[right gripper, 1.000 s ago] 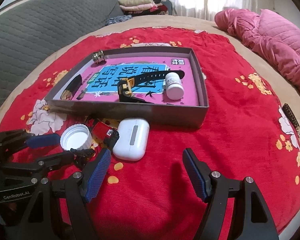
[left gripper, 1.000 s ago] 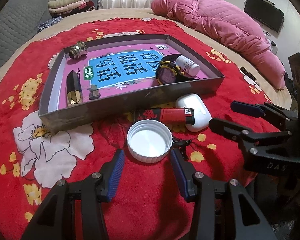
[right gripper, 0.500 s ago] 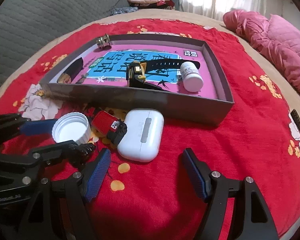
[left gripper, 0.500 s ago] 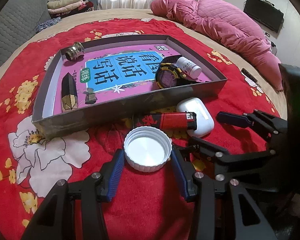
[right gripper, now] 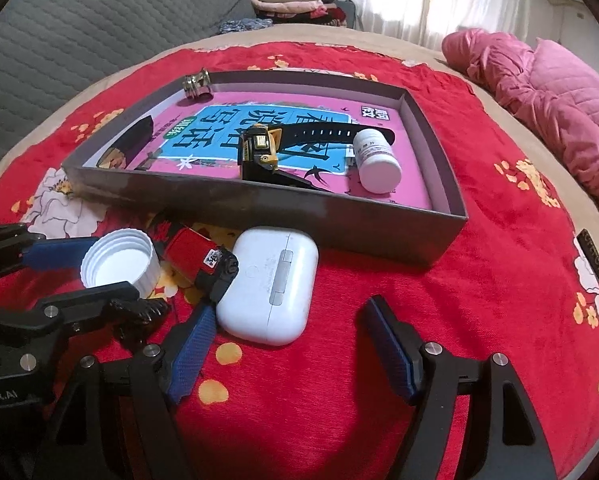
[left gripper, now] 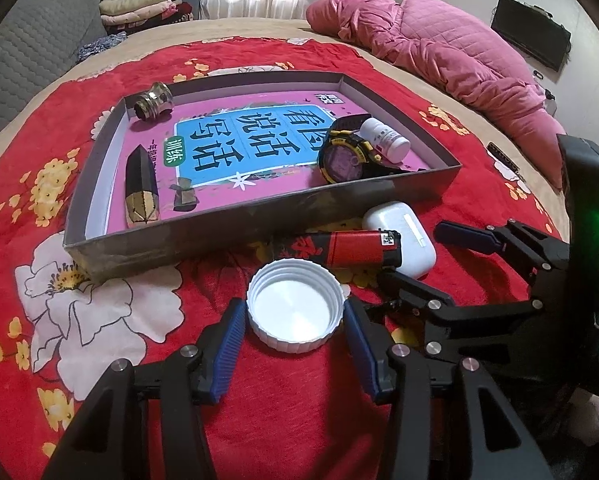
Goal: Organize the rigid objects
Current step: 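Lower the left tool over the white bottle cap while the right tool approaches the white earbud case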
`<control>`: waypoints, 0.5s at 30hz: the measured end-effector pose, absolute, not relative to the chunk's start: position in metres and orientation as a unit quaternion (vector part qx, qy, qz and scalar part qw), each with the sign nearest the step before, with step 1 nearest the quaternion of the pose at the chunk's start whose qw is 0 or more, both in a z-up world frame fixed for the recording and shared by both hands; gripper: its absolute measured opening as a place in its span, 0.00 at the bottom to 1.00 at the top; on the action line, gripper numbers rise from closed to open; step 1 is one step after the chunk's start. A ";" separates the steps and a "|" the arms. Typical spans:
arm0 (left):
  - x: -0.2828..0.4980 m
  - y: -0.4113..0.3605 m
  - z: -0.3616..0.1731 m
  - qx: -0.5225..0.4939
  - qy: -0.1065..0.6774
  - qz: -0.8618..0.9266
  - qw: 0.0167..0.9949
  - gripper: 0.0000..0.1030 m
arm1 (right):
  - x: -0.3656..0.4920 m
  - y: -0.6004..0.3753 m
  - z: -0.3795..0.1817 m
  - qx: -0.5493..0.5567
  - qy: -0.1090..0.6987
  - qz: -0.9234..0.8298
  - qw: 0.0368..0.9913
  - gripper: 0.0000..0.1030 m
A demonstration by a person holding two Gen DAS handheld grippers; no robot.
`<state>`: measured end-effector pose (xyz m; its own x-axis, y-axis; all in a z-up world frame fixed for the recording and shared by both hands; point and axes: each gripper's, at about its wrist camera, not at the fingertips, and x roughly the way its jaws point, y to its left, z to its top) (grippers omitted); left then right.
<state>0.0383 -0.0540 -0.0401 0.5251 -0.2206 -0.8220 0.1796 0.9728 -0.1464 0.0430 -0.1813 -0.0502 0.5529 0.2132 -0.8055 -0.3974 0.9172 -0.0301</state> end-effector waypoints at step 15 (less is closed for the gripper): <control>0.035 -0.038 -0.038 -0.038 0.473 -0.099 0.875 0.48 | 0.037 -0.197 -0.043 -0.094 0.445 0.154 0.877 0.75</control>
